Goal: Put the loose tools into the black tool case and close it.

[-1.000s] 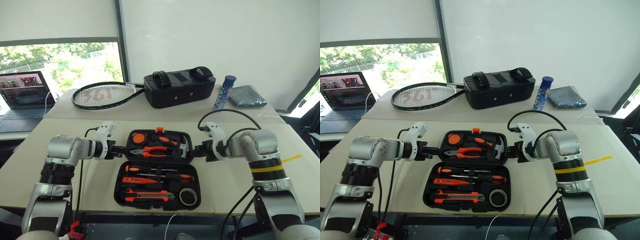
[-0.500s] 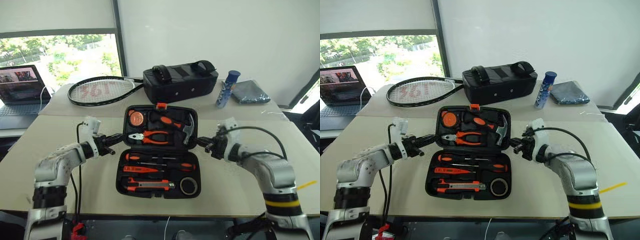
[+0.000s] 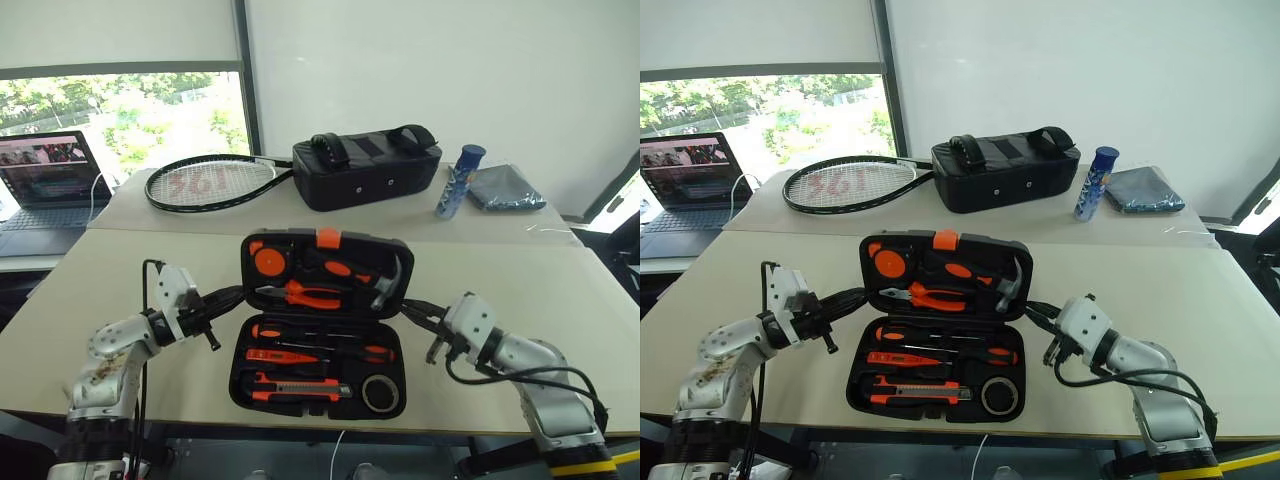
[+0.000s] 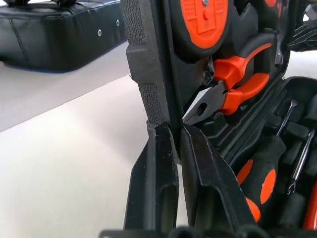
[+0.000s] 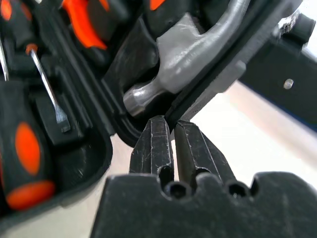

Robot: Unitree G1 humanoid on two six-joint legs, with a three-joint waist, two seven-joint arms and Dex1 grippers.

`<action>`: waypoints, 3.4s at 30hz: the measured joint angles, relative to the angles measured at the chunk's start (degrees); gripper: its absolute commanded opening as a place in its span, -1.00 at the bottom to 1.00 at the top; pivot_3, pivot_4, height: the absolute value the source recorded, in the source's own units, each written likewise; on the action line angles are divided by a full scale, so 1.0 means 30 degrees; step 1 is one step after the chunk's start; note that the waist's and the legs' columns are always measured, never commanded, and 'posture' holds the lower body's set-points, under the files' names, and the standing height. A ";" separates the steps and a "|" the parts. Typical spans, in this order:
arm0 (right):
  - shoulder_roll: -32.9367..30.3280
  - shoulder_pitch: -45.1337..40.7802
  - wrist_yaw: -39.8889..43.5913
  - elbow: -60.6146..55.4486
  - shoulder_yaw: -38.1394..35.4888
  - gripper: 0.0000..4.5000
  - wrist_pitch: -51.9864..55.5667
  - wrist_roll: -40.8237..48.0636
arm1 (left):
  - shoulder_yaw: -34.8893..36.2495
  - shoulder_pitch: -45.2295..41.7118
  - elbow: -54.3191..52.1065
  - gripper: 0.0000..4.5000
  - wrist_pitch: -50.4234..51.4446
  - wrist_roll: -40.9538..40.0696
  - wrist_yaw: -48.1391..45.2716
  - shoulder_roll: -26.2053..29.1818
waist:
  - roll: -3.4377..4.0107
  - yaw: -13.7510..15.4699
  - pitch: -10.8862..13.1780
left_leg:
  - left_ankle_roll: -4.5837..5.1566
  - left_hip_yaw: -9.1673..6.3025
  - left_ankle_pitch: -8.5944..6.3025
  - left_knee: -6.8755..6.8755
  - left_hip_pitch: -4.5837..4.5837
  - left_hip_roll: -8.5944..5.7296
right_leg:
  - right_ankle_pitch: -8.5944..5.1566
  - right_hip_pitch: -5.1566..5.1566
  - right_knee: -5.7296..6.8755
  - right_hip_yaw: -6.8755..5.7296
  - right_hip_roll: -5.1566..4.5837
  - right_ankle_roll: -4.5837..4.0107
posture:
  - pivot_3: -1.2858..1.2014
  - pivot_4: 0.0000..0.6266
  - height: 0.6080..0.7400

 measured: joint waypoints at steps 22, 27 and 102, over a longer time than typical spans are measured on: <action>-0.2632 0.0053 -0.2319 0.4825 0.0943 1.00 -1.3030 -0.4425 | -0.1532 0.2167 0.2335 0.96 -1.0889 0.1721 -0.2921 0.1553 | 0.0002 -0.0016 0.0001 | 0.0015 0.0030 -0.0009 -0.0010 0.0343 0.0013 | -0.0010 0.0318 -0.0011 0.0031 0.0007 0.0001 | 0.03 -0.52 1.00; -0.3396 0.0091 -0.3015 0.5329 0.1125 1.00 -1.4910 -0.5020 | -0.1922 0.2103 0.3081 0.96 -1.2826 0.1703 -0.3372 0.2085 | 0.0006 -0.0035 -0.0002 | 0.0017 0.0047 -0.0010 -0.0012 0.0361 0.0014 | -0.0010 0.0323 -0.0004 0.0050 0.0007 0.0000 | 0.03 -0.52 1.00; -0.5530 0.3943 0.4359 -0.6301 -0.0471 -1.00 0.9098 0.5083 | -0.3626 -0.3561 -0.2822 -0.99 0.7465 -0.3645 -0.2751 0.2775 | 0.0005 0.0171 -0.0001 | 0.0041 0.0027 -0.0006 0.0012 0.0357 0.0070 | -0.0139 0.0335 0.0040 0.0025 0.0088 0.0123 | 0.03 -0.52 1.00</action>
